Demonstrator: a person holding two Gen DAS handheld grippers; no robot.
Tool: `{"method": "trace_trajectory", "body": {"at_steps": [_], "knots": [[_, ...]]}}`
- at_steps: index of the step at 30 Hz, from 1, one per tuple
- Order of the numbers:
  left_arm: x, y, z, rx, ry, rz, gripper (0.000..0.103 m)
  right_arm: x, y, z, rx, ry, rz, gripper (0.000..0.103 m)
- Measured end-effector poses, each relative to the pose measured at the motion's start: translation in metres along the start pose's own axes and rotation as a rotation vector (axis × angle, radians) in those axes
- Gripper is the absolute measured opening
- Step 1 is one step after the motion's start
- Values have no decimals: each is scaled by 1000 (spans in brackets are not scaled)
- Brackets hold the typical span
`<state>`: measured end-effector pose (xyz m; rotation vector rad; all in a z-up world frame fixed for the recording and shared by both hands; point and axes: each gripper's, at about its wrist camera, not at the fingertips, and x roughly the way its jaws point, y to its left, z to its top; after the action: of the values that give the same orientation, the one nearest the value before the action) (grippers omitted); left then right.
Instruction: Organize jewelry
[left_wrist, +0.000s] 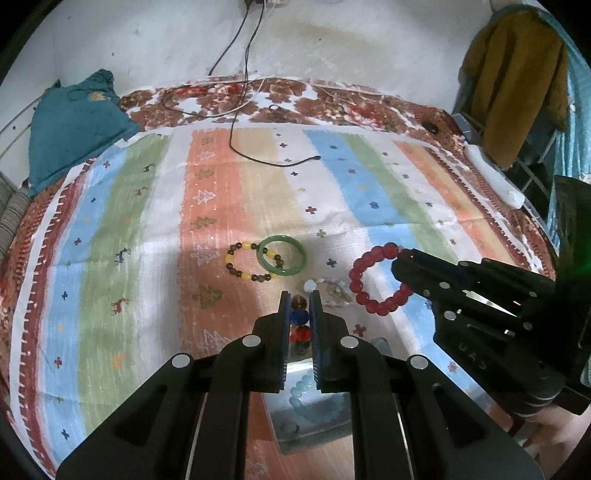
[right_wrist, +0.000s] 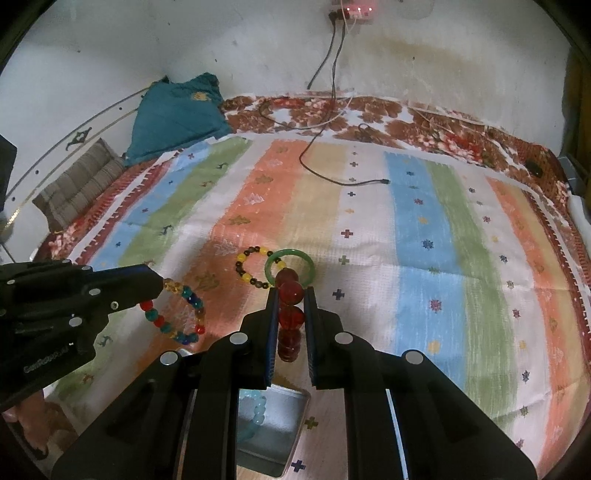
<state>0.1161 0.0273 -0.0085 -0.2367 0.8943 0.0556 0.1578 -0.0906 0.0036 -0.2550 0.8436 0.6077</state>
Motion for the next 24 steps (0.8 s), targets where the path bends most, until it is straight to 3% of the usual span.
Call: {"method": "trace_trajectory", "body": {"at_steps": [24], "knots": [[-29, -13, -30, 27, -33, -46, 9, -38, 19, -41, -24, 14, 55, 14]]}}
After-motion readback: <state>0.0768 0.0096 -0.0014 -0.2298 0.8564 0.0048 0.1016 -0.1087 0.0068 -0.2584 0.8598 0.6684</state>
